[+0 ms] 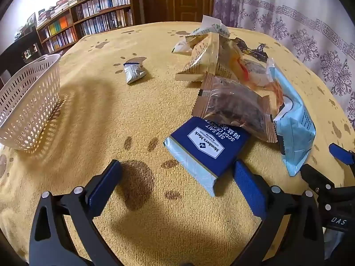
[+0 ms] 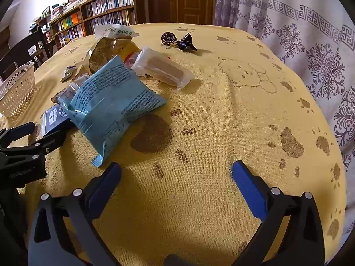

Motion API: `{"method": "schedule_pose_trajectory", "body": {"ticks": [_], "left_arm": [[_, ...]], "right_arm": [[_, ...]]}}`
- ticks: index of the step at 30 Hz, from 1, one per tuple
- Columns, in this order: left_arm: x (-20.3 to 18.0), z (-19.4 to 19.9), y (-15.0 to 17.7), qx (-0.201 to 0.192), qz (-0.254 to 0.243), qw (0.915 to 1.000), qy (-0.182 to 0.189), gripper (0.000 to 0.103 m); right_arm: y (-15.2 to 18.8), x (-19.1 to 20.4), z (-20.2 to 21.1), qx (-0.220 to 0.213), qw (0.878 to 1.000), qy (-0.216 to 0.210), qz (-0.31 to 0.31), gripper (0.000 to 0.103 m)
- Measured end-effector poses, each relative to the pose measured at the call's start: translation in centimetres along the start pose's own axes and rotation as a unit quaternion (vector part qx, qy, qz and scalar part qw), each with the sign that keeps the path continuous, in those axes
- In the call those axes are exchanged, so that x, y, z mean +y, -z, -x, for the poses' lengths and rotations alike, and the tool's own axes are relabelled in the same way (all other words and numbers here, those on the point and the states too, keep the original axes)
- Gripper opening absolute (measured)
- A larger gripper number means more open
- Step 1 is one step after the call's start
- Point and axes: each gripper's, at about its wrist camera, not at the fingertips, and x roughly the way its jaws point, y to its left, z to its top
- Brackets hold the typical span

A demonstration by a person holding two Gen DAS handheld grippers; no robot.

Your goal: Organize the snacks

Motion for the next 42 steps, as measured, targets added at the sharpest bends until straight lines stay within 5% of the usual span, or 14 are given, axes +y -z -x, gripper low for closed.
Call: {"method": "schedule_pose_trajectory", "body": {"ticks": [42], "left_arm": [[2.2, 0.8, 0.3, -0.031, 0.052, 0.9953, 0.076, 0.101]], "right_arm": [[0.3, 0.1, 0.2, 0.002, 1.0, -0.002, 0.007, 0.098]]}}
